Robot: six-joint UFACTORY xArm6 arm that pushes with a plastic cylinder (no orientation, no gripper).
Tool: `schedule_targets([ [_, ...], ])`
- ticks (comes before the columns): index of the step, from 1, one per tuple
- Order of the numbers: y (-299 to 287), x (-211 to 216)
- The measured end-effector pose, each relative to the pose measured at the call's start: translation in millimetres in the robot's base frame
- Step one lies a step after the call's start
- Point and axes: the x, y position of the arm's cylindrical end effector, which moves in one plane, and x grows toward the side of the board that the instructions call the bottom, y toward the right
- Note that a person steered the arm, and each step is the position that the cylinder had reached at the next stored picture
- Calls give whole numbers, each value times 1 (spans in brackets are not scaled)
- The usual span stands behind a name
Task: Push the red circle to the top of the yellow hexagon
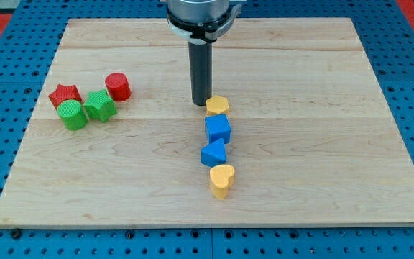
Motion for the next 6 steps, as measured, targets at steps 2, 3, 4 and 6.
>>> schedule_targets([
  [2, -85, -71],
  [3, -142, -111],
  [4, -211, -98],
  [6, -186, -28],
])
